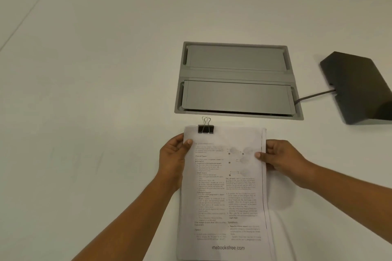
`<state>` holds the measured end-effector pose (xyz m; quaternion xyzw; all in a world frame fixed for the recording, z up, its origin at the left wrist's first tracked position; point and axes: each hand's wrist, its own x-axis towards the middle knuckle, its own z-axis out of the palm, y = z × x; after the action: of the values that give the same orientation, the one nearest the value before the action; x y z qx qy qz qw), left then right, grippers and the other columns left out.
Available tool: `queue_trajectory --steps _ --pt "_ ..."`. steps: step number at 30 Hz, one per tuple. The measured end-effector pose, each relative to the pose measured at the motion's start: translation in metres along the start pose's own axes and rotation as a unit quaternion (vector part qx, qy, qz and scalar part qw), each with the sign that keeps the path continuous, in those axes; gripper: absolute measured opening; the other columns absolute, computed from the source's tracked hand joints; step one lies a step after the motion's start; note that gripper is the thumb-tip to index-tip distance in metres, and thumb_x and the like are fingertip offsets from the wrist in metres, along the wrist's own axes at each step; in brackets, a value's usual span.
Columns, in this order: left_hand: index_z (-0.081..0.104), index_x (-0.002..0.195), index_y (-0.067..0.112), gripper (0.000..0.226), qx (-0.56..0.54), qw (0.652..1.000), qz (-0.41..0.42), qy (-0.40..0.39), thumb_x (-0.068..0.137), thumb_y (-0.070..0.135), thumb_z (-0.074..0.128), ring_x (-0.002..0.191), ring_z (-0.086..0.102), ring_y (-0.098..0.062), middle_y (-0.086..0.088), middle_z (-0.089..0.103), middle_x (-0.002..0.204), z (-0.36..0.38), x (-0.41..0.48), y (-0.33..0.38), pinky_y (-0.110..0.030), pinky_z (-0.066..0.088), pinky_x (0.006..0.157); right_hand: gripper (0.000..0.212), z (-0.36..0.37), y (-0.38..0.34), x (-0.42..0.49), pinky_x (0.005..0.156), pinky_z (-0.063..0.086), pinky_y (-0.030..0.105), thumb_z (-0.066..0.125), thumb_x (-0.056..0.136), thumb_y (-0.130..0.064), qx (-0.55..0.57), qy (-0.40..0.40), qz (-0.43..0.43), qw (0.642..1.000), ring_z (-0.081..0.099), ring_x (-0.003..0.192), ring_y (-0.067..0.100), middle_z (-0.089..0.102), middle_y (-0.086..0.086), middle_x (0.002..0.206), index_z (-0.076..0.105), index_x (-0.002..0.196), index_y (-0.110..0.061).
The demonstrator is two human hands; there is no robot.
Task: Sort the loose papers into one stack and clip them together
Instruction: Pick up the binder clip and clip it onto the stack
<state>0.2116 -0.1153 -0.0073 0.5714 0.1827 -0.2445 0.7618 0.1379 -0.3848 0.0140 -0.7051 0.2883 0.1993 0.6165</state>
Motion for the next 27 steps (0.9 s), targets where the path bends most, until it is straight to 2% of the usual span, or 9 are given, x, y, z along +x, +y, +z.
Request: queue_trajectory --steps 6,8,9,11,13,16,17,24,27 --pt "0.061 0.125 0.015 0.039 0.126 0.99 0.05 0.037 0.088 0.012 0.071 0.093 0.075 -0.015 0.002 0.075 0.112 0.008 0.019 0.01 -0.036 0.062 0.081 0.014 0.002 -0.019 0.023 0.07 0.06 0.028 0.068 0.088 -0.008 0.01 0.08 -0.024 0.996 0.074 0.086 0.021 0.075 0.012 0.105 0.071 0.099 -0.015" --pt "0.054 0.135 0.017 0.05 0.207 0.974 0.083 0.035 0.088 0.014 0.072 0.109 0.068 -0.014 0.006 0.066 0.126 0.005 0.02 0.007 -0.035 0.056 0.094 0.013 0.005 -0.025 0.03 0.065 0.055 0.022 0.073 0.085 -0.016 -0.07 0.118 -0.034 0.99 0.071 0.081 0.016 0.075 0.01 0.102 0.07 0.098 -0.014" --pt "0.049 0.14 0.019 0.056 0.269 0.956 0.108 0.031 0.088 0.018 0.072 0.118 0.062 -0.014 0.007 0.06 0.134 0.002 0.02 0.004 -0.035 0.052 0.099 0.021 0.005 -0.027 0.033 0.068 0.052 0.022 0.075 0.084 -0.022 -0.163 0.144 -0.041 0.975 0.068 0.082 0.016 0.074 0.009 0.104 0.069 0.101 -0.013" --pt "0.039 0.148 0.024 0.065 0.416 0.893 0.174 0.015 0.09 0.032 0.068 0.133 0.046 -0.013 0.009 0.045 0.15 -0.003 0.019 -0.005 -0.038 0.04 0.11 0.048 0.006 -0.025 0.034 0.081 0.051 0.029 0.073 0.082 -0.039 -0.383 0.201 -0.067 0.899 0.063 0.101 0.022 0.068 0.007 0.119 0.061 0.121 -0.015" --pt "0.027 0.153 0.027 0.071 0.534 0.818 0.213 -0.01 0.093 0.045 0.059 0.148 0.025 -0.013 0.009 0.026 0.162 -0.009 0.019 -0.016 -0.038 0.02 0.122 0.07 0.012 -0.02 0.029 0.097 0.048 0.039 0.065 0.083 -0.052 -0.493 0.236 -0.111 0.83 0.052 0.123 0.027 0.054 0.006 0.138 0.044 0.139 -0.016" --pt "0.009 0.157 0.026 0.077 0.663 0.712 0.228 -0.041 0.095 0.064 0.032 0.153 -0.004 -0.011 0.01 0.0 0.165 -0.02 0.021 -0.032 -0.036 -0.001 0.125 0.075 0.023 -0.01 0.025 0.108 0.039 0.041 0.049 0.088 -0.06 -0.545 0.196 -0.143 0.802 0.04 0.136 0.026 0.041 0.004 0.15 0.031 0.147 -0.017" --pt "0.005 0.158 0.027 0.078 0.682 0.692 0.232 -0.042 0.094 0.067 0.024 0.152 -0.008 -0.01 0.011 -0.005 0.165 -0.022 0.022 -0.036 -0.034 -0.005 0.124 0.075 0.026 -0.006 0.025 0.11 0.036 0.041 0.045 0.09 -0.06 -0.552 0.179 -0.137 0.803 0.037 0.139 0.025 0.038 0.003 0.153 0.029 0.149 -0.017" --pt "-0.005 0.156 0.028 0.077 0.694 0.684 0.224 -0.036 0.093 0.067 0.016 0.15 -0.015 -0.008 0.013 -0.013 0.163 -0.022 0.024 -0.037 -0.027 -0.012 0.12 0.079 0.03 -0.002 0.024 0.116 0.025 0.042 0.039 0.091 -0.063 -0.54 0.155 -0.1 0.821 0.02 0.148 0.023 0.023 0.002 0.161 0.02 0.153 -0.018" --pt "-0.007 0.155 0.029 0.075 0.655 0.731 0.191 -0.006 0.096 0.064 0.022 0.149 -0.011 -0.007 0.017 -0.016 0.156 -0.019 0.014 -0.027 -0.025 -0.007 0.117 0.081 0.033 -0.009 0.014 0.119 0.021 0.04 0.048 0.089 -0.059 -0.516 0.146 -0.096 0.839 0.012 0.151 0.022 0.018 0.001 0.163 0.019 0.153 -0.019"
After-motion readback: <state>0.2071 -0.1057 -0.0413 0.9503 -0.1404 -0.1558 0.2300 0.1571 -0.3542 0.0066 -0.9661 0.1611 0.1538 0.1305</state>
